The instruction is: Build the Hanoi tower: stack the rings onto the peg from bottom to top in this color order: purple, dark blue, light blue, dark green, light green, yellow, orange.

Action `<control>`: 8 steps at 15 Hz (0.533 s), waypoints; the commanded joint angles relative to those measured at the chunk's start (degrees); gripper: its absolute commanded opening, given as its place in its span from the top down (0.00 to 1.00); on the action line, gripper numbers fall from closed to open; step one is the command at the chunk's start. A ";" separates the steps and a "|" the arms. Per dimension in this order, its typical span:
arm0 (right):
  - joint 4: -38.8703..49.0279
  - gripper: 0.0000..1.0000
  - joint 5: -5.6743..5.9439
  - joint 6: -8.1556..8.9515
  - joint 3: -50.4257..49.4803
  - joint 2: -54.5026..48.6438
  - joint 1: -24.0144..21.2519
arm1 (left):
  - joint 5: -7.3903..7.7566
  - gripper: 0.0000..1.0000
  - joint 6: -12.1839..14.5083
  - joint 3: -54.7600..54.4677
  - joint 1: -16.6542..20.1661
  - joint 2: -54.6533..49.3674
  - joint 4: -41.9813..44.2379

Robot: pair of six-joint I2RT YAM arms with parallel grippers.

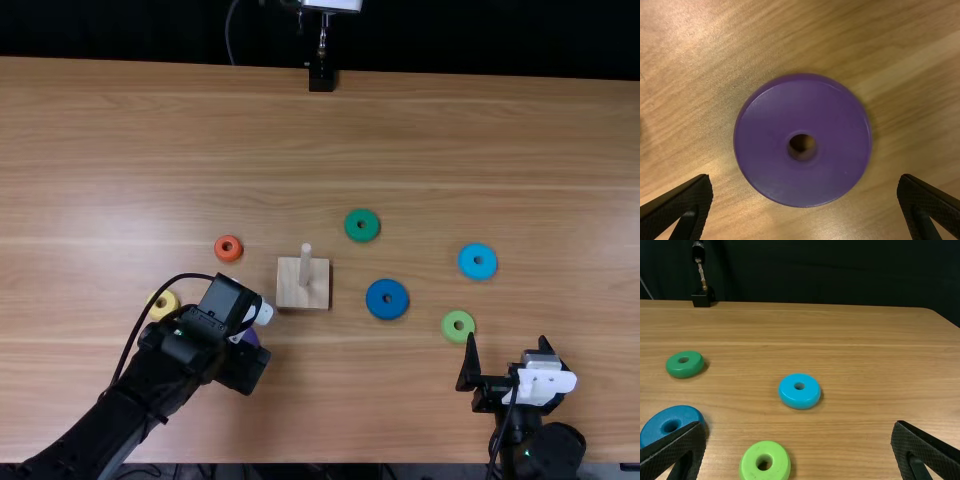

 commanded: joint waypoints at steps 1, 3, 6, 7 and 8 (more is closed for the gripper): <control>-3.77 0.00 1.16 0.06 -3.79 -0.73 -0.39 | 0.04 0.00 0.54 1.99 -0.72 1.48 0.07; -3.88 0.00 1.16 0.06 -3.79 -0.73 -0.39 | 0.46 0.00 0.65 2.16 -0.72 3.32 0.28; -3.77 0.00 1.16 0.06 -3.79 -0.73 -0.39 | 0.46 0.00 0.65 2.16 -0.81 4.20 3.97; -3.77 0.00 1.16 0.06 -3.79 -0.73 -0.39 | 0.46 0.00 0.54 2.07 -0.98 4.20 5.34; -3.77 0.00 1.16 0.06 -3.79 -0.73 -0.39 | 0.46 0.00 0.54 2.07 -1.33 4.20 6.29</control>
